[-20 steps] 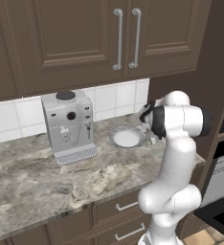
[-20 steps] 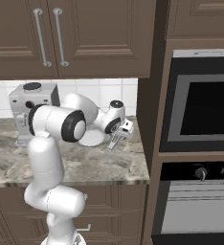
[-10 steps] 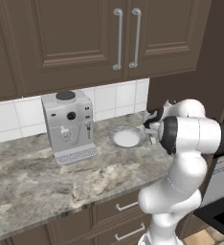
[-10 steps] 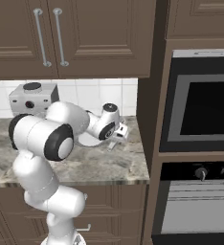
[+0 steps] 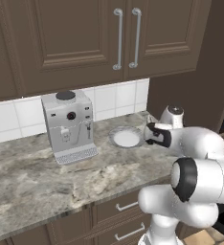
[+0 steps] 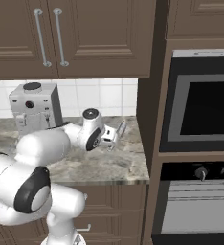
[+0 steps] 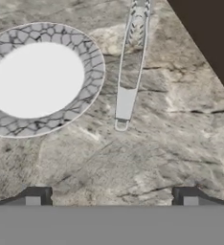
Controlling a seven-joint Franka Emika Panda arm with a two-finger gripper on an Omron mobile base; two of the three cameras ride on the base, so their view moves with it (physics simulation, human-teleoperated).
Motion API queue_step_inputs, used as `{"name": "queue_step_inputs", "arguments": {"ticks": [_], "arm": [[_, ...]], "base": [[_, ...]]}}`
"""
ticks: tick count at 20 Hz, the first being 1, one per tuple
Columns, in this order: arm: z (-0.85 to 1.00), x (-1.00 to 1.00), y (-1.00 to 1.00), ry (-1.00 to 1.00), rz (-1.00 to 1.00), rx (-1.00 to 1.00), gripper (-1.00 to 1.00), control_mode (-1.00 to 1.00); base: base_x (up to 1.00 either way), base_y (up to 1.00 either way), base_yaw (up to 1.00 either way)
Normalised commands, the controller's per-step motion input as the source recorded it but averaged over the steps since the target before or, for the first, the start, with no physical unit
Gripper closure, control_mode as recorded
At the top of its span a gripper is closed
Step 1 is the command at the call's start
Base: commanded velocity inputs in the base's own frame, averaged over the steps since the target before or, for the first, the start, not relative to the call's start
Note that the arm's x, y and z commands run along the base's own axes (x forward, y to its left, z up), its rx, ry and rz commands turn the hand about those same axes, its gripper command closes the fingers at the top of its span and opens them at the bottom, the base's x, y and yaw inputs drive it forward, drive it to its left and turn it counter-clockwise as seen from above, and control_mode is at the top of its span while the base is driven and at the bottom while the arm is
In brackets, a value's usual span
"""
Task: Pick up the tongs from the counter and place them near the plate next to the oven.
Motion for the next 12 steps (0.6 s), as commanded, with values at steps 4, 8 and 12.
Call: {"name": "queue_step_inputs", "arguments": {"ticks": [4,8,12], "arm": [[0.47,-0.72,0.22,-0.03,0.11,-0.07,-1.0,-1.0],[0.5,-0.7,0.22,0.0,0.09,-0.02,-1.0,-1.0],[0.57,-0.7,0.13,0.0,0.09,0.0,-1.0,-1.0]], "base": [[0.0,0.0,0.0],[0.0,0.0,0.0],[0.0,0.0,0.0]]}}
